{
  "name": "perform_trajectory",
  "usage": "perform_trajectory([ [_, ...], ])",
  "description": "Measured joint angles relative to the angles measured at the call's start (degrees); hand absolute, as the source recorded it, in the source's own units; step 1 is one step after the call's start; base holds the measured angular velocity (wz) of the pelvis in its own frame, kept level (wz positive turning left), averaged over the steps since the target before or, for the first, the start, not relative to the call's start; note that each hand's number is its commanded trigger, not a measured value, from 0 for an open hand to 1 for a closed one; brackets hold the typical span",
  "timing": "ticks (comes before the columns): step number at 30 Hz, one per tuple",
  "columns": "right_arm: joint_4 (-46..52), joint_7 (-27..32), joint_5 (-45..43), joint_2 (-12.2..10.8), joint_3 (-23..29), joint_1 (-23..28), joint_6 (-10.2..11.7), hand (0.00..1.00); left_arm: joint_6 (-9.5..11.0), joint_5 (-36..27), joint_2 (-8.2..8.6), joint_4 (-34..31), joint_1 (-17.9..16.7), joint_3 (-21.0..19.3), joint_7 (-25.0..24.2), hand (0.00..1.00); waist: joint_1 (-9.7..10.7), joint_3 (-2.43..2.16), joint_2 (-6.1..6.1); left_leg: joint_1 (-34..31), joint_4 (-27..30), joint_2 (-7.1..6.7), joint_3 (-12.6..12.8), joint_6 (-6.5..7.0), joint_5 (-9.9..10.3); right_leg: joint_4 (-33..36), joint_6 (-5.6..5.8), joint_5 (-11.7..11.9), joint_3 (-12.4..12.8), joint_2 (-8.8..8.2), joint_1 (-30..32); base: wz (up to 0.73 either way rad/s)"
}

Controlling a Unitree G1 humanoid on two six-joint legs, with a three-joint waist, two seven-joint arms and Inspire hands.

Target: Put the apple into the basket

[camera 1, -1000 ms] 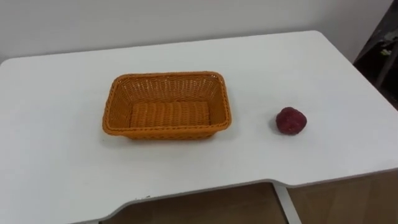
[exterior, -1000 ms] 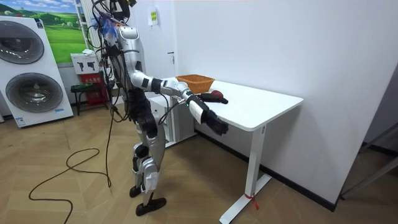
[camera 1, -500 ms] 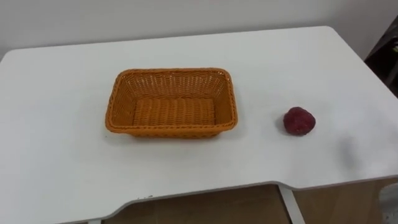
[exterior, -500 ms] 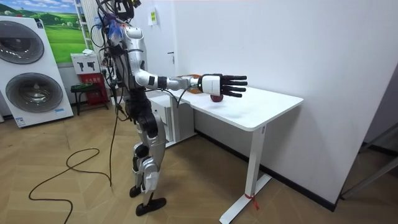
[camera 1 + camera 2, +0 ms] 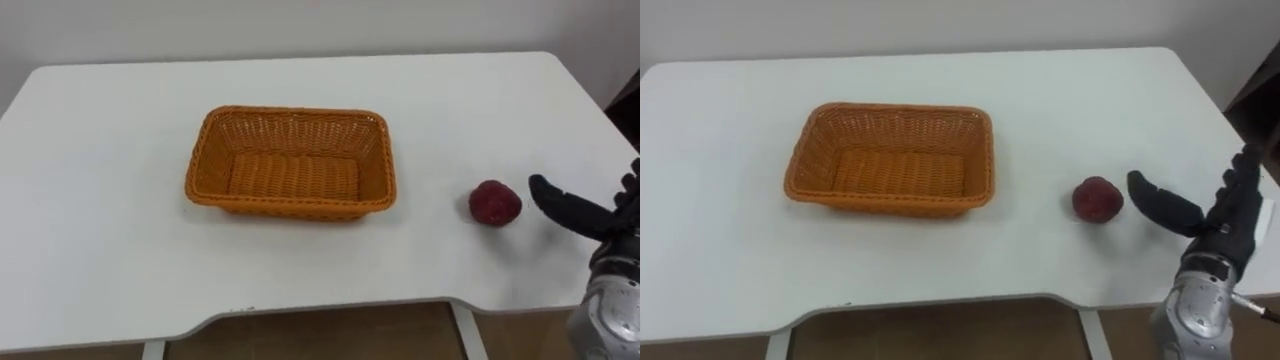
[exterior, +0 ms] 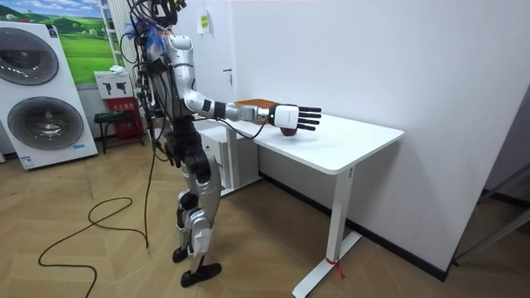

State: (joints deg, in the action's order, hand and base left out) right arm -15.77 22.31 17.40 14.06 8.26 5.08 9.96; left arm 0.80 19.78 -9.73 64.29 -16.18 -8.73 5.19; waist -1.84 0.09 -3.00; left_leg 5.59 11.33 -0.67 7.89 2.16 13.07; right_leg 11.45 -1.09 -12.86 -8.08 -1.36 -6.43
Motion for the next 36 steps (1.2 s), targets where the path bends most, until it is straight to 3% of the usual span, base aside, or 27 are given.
perform_trajectory([
  [19,-4.64,-8.2,-7.13,2.21,-4.82,-1.16,-0.02,0.0,-0.02,0.64,-0.64,-0.23,0.2,1.01,-1.94,0.0,-0.2,0.09,-0.16,0.25,0.19,-0.05,-0.65,0.08,-0.05,-0.82,0.07,0.09,-1.51,-0.13,-1.34,0.03],
  [30,-11.21,-12.15,-9.56,2.44,-4.91,-2.27,-0.05,0.0,0.11,0.63,-0.77,-0.33,0.45,1.78,-1.99,0.0,-0.09,0.47,-0.32,0.98,0.36,-0.06,-1.01,0.08,-0.04,-0.84,0.07,0.09,-3.13,-0.35,-2.58,0.03],
  [36,-12.77,-13.96,-13.78,2.91,-4.89,-2.41,0.0,0.0,0.3,0.64,-1.12,-0.48,0.55,1.97,-2.01,0.0,-0.13,0.34,-0.28,1.05,0.39,-0.08,-1.22,0.14,-0.08,-0.92,0.07,0.09,-3.17,-0.32,-2.53,0.03],
])
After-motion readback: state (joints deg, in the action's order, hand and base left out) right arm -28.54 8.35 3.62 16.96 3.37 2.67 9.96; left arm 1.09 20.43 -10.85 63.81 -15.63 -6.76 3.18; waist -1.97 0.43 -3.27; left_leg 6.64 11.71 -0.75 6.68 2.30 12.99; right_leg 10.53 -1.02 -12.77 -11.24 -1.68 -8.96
